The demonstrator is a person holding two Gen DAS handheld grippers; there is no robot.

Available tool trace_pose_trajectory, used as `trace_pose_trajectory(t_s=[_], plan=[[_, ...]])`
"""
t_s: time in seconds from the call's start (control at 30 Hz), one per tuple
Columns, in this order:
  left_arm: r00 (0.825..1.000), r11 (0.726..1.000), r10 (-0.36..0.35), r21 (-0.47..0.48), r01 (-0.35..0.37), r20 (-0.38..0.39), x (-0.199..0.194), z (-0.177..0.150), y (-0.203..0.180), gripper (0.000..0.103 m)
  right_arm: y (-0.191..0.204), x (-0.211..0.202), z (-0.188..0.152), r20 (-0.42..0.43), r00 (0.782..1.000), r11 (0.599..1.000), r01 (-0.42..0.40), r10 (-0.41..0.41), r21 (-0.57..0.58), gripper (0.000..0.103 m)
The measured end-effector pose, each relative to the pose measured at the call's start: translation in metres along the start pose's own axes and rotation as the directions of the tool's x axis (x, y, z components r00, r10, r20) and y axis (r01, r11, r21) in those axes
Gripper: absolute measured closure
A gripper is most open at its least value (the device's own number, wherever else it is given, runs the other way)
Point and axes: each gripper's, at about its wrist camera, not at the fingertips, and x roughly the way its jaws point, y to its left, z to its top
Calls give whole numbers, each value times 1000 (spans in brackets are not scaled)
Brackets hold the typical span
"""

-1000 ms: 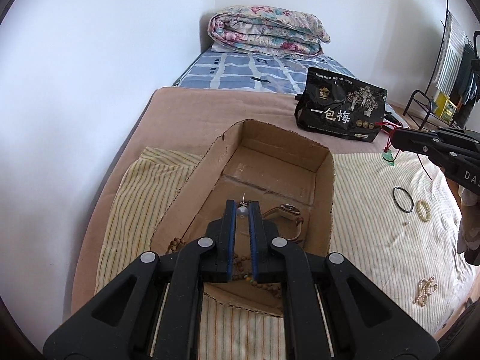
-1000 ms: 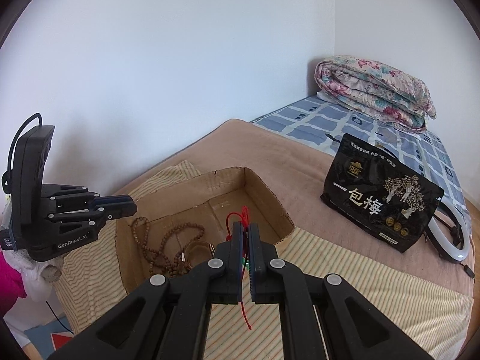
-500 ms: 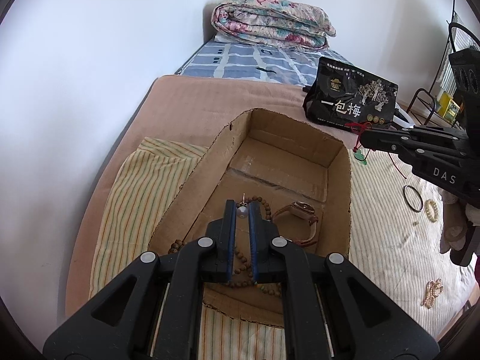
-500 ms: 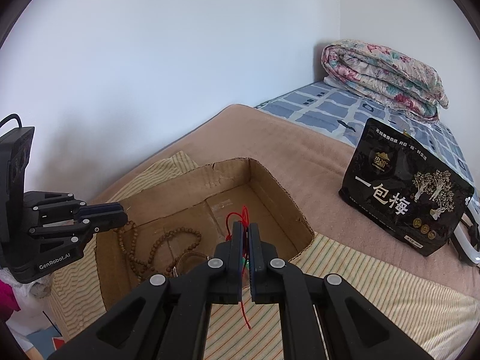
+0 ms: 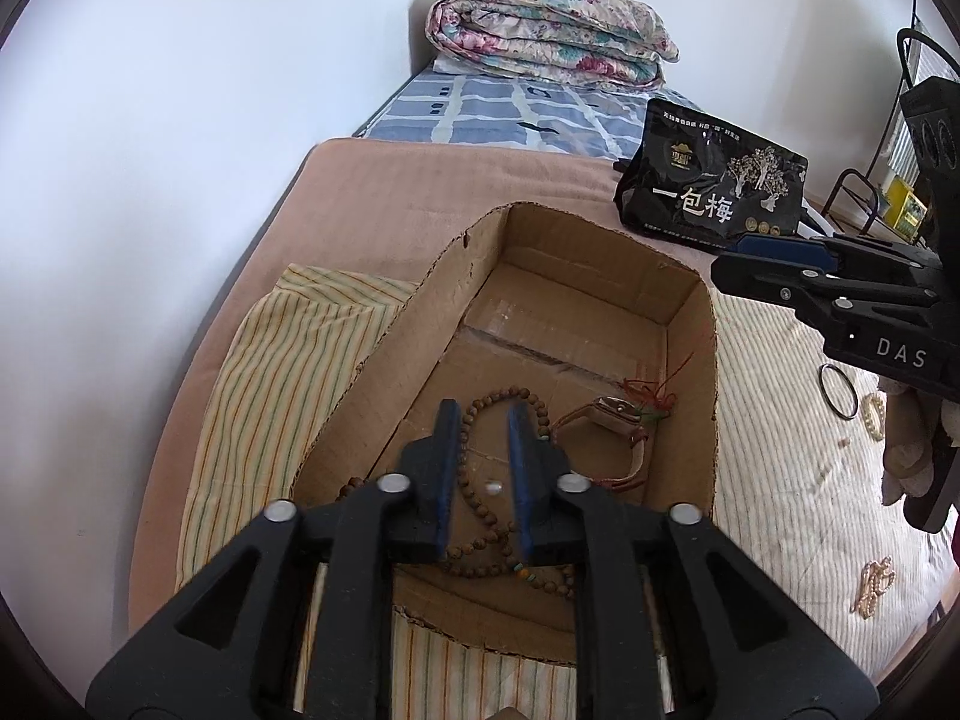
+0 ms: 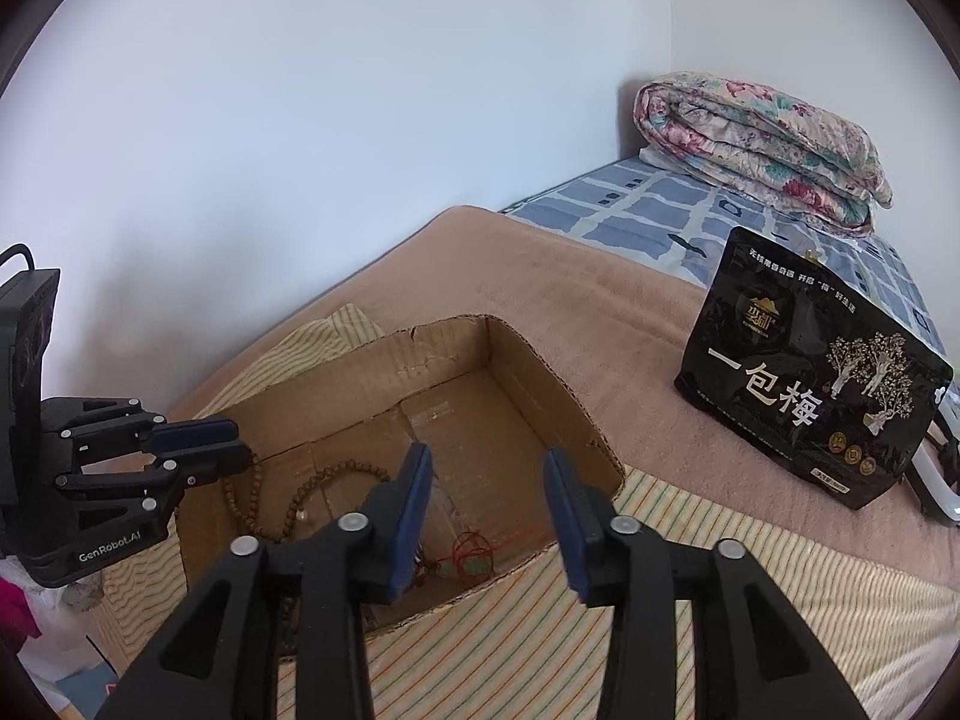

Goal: Organize jewelry
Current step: 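Open the left tool to drop the pearl earring into the box, then move left tool to pearl earring on bed while right tool moves to cream bead bracelet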

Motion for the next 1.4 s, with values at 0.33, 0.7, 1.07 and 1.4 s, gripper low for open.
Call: trace_pose_trajectory(t_s=[0.33, 0.7, 1.07, 1.4], plan=[[1000, 1000, 3, -8, -3, 5, -6, -5, -7, 40, -2, -18, -2, 27, 997, 998, 65, -66, 11, 12], [1000, 1000, 2, 7, -3, 25, -21, -8, -25, 40, -14, -51, -10, 54, 992, 993, 111, -112, 30, 6], [999, 998, -29, 52, 26, 45, -34, -9, -61, 40, -53, -109, -36, 68, 980, 982, 183, -186, 55, 0], [993, 988, -109, 115, 104, 35, -41, -12, -113, 40, -111, -165, -77, 55, 959, 955, 269, -278, 121, 0]])
